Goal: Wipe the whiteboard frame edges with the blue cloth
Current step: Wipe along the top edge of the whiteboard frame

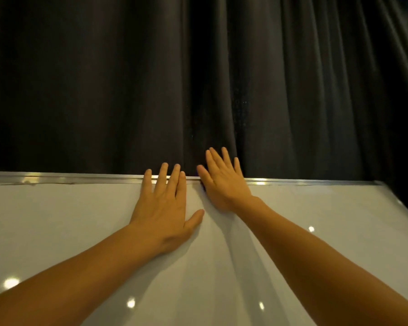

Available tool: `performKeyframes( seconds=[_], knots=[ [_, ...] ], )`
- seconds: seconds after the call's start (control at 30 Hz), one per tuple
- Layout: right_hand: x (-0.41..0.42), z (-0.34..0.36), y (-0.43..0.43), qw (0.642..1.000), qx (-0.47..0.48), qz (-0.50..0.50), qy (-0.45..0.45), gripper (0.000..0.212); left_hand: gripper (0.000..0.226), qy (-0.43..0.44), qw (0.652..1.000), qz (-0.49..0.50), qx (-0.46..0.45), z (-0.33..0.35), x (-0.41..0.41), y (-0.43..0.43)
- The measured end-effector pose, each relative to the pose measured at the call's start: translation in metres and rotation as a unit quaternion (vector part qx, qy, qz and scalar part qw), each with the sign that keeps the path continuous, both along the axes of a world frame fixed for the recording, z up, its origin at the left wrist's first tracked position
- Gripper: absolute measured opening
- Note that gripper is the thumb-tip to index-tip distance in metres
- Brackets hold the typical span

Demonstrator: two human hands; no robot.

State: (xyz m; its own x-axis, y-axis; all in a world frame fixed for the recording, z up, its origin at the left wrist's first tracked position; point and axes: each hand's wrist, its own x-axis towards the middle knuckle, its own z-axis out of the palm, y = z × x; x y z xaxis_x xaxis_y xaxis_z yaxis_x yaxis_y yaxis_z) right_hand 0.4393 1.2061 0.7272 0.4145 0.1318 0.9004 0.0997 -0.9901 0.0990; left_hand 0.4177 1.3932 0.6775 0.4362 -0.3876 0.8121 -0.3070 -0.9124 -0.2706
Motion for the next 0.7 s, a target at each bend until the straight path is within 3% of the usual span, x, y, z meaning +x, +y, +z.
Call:
performKeyframes(
  seconds=[0.1, 0.3, 0.53, 0.7],
  knots=[
    [-0.007, 0.009, -0.062, 0.994, 0.043, -0.088, 0.048, 0.058, 0.104, -0.001, 1.0, 0.03, -0.001, 0.0, 0.002, -0.012],
    [0.009, -0.007, -0.072, 0.996, -0.07, 0.047, -0.007, 0.067, 0.105, 0.008, 1.0, 0.024, -0.001, 0.003, -0.001, -0.072],
    [0.006, 0.007, -0.251, 0.998, -0.043, -0.044, -0.008, 0.063, 0.107, 0.011, 0.999, 0.049, -0.004, 0.001, 0.007, -0.183],
    [0.017, -0.001, -0.256, 0.993, -0.067, 0.091, -0.022, 0.075, 0.102, -0.013, 0.999, 0.032, -0.026, 0.014, 0.015, -0.272]
  ],
)
